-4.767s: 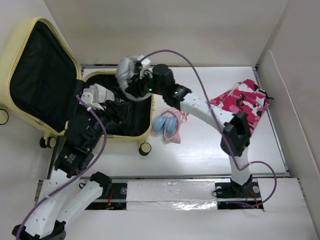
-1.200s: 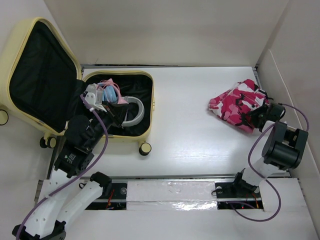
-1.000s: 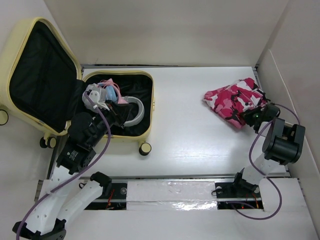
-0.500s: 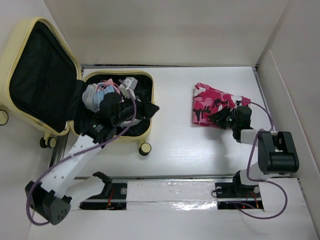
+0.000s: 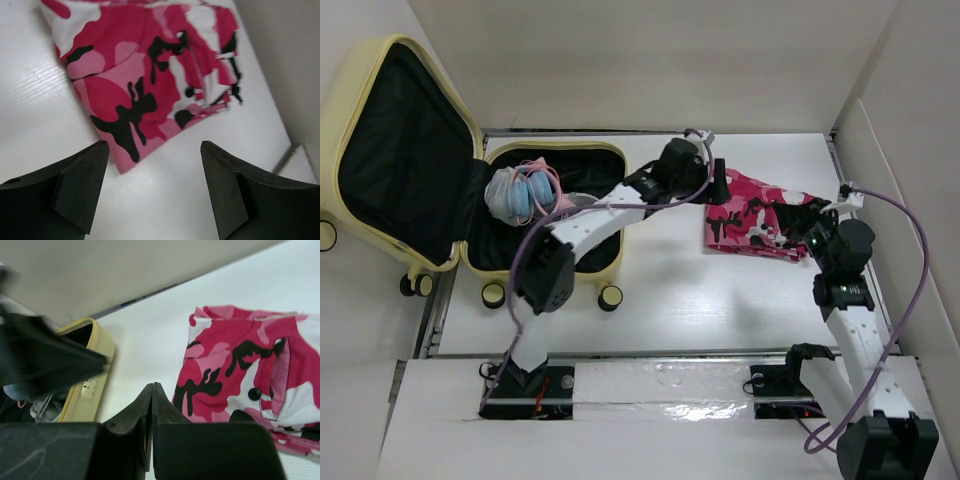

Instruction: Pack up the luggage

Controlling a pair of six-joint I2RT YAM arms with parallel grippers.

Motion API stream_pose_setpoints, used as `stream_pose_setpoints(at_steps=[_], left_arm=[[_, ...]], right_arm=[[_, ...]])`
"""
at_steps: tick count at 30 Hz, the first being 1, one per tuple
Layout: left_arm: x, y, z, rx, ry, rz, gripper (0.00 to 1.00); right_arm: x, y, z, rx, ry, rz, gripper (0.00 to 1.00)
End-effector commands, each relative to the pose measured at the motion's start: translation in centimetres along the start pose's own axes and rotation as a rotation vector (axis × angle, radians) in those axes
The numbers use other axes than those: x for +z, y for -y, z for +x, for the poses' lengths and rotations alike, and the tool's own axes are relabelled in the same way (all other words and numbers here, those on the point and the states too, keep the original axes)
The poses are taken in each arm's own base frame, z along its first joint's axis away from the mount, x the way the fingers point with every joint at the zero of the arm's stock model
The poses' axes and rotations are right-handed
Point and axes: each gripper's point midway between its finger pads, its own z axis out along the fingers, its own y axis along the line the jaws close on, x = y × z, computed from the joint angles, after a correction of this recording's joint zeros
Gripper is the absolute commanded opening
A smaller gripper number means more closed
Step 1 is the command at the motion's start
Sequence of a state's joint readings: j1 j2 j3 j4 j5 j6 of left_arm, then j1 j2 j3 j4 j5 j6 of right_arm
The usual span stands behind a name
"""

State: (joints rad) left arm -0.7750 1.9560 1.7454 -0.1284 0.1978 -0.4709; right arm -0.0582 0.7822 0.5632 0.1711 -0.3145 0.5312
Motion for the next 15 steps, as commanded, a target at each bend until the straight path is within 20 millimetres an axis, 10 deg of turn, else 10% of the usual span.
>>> stream_pose_setpoints(at_steps=[1, 7, 15], left_arm=[[3.4, -3.8, 1.3, -0.078, -0.062, -0.088, 0.72], [8.9, -7.6, 3.5, -0.167, -0.137, -0.107, 0.76], [13.8, -9.8, 9.0, -0.212, -0.232, -0.130, 0.75]], right_arm=[[-1.4, -1.5, -1.6, -0.107, 0.021, -0.031, 0.09], [-1.8, -3.4, -0.7, -0.135, -0.007, -0.118, 0.46], [-1.4, -5.2, 0.5, -0.157, -0.059, -0.201, 0.51]])
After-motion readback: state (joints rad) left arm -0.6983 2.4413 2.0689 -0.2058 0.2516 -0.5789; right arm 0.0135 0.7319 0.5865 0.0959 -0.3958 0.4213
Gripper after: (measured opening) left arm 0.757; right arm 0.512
